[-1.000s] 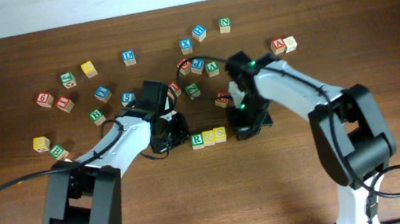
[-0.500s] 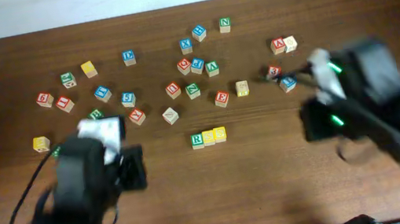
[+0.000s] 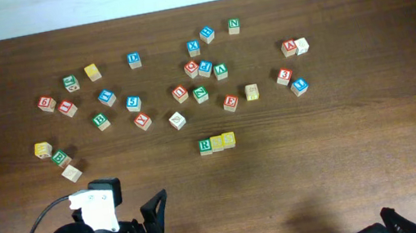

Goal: Spell out RSS

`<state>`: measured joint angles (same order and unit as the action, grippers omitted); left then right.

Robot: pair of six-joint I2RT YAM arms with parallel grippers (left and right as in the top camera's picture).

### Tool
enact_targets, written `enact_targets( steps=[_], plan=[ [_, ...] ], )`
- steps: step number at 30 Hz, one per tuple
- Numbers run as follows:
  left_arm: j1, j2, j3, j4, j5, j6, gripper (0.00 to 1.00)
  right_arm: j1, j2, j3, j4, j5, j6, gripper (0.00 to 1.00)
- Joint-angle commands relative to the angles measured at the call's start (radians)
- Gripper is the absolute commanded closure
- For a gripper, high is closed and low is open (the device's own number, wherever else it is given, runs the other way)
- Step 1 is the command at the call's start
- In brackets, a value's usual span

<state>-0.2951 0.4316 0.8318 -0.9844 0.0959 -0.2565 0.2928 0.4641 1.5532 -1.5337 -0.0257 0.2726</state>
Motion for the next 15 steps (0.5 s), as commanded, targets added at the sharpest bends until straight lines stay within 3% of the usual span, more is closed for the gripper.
enact_targets(
  steps=[1,7,15],
  plan=[
    [0.001,-0.003,-0.010,0.002,-0.008,0.012,0.01,0.003,-0.004,-0.003,0.003,0.012,-0.005,0.02],
    [0.001,-0.003,-0.010,0.002,-0.008,0.012,0.01,0.003,-0.003,-0.003,-0.003,0.016,-0.008,0.02],
    [0.001,-0.003,-0.010,0.002,-0.008,0.012,0.01,0.002,-0.004,-0.049,-0.035,0.197,-0.037,0.02]
  ],
)
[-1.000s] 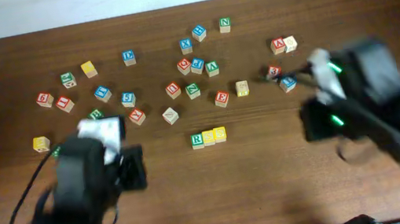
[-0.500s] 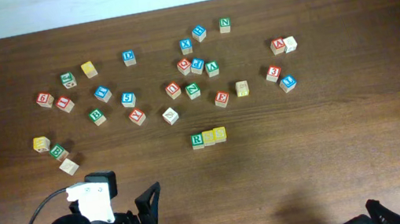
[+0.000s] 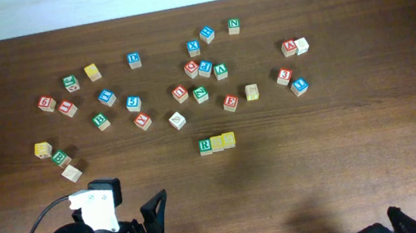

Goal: Spell out RSS

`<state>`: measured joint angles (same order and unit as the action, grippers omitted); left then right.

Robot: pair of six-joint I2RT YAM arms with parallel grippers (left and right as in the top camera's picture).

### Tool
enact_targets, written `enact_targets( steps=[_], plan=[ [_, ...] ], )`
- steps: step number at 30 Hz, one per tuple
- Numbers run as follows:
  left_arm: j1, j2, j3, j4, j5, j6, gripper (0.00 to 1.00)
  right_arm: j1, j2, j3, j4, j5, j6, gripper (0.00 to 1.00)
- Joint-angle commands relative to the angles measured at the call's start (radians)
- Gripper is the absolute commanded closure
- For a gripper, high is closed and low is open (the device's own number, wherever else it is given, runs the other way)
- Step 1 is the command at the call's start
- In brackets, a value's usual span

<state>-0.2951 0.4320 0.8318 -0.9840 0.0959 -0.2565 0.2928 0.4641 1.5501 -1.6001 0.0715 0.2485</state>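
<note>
Three letter blocks stand touching in a row in the overhead view: a green R block (image 3: 205, 145), then a yellow block (image 3: 217, 142) and another yellow block (image 3: 229, 139). The letters on the yellow blocks are too small to read. My left gripper (image 3: 154, 209) sits low at the bottom left, away from the row, open and holding nothing. My right gripper is at the bottom right edge, partly out of frame, with its fingers spread wide apart and nothing between them.
Several loose letter blocks in red, blue, green, yellow and plain wood lie scattered across the far half of the table (image 3: 343, 137). A small cluster of a yellow block (image 3: 43, 149), a green block (image 3: 60, 157) and a plain block (image 3: 72, 172) sits near the left arm.
My right gripper has shifted slightly toward the bottom right corner, so less of it shows. The left arm and all blocks are where they were.
</note>
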Motion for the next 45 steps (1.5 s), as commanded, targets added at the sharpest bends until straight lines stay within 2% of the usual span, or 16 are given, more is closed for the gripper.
enact_targets(
  steps=[1,3,5,7,10,13,15,27,36,39,43,45],
  plan=[
    [0.001,-0.003,-0.010,0.002,-0.008,0.012,0.01,-0.013,-0.019,-0.109,0.094,0.108,-0.060,0.02],
    [0.001,-0.003,-0.010,0.002,-0.008,0.012,0.01,-0.053,-0.090,-0.284,0.298,0.074,-0.198,0.02],
    [0.001,-0.003,-0.010,0.002,-0.008,0.012,0.01,-0.081,-0.157,-0.432,0.455,0.013,-0.261,0.02],
    [0.001,-0.003,-0.010,0.002,-0.008,0.012,0.01,-0.116,-0.254,-0.705,0.750,-0.036,-0.272,0.02],
    [0.001,-0.003,-0.010,0.002,-0.008,0.012,0.01,-0.132,-0.328,-0.972,1.054,-0.106,-0.271,0.02],
    [0.001,-0.003,-0.010,0.001,-0.008,0.012,0.01,-0.132,-0.417,-1.196,1.309,-0.175,-0.271,0.02],
    [0.001,-0.003,-0.010,0.002,-0.008,0.012,0.00,-0.132,-0.461,-1.286,1.397,-0.185,-0.271,0.02],
    [0.001,-0.003,-0.010,0.002,-0.008,0.012,0.01,-0.137,-0.461,-1.495,1.546,-0.231,-0.266,0.02],
    [0.001,-0.003,-0.010,0.001,-0.008,0.012,0.01,-0.137,-0.461,-1.545,1.678,-0.251,-0.267,0.02],
    [0.001,-0.003,-0.010,0.002,-0.008,0.012,0.01,-0.137,-0.461,-1.545,1.667,-0.263,-0.267,0.02],
    [0.001,-0.003,-0.010,0.001,-0.008,0.012,0.01,-0.137,-0.460,-1.545,1.536,-0.261,-0.267,0.02],
    [0.001,-0.003,-0.010,0.001,-0.008,0.012,0.01,-0.137,-0.456,-1.545,1.538,-0.260,-0.267,0.02]
  ],
)
